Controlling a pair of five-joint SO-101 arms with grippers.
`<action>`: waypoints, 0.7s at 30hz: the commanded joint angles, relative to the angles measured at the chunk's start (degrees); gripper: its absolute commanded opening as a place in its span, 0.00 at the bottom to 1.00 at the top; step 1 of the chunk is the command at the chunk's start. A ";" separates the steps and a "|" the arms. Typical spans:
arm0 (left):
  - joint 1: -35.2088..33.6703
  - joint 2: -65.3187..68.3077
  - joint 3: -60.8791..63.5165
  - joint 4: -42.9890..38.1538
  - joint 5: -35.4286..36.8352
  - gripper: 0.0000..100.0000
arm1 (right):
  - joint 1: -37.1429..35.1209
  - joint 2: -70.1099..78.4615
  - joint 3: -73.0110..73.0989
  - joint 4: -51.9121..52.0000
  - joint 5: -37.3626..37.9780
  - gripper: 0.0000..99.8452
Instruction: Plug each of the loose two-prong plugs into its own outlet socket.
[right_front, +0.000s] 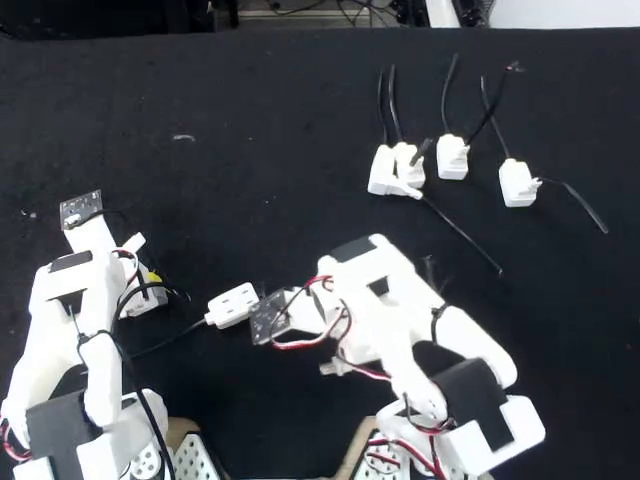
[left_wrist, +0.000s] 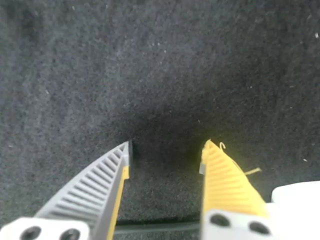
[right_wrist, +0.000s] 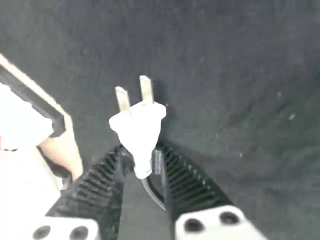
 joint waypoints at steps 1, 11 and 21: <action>-1.01 -1.32 -0.92 -0.26 0.62 0.23 | 5.45 -0.04 -2.33 1.05 -0.62 0.01; -1.01 -1.32 -1.01 -0.53 0.62 0.23 | 8.53 -0.04 -0.22 0.88 -0.70 0.01; -1.01 -1.32 -1.01 -0.53 0.62 0.23 | -0.18 -5.41 0.31 -0.35 -12.22 0.01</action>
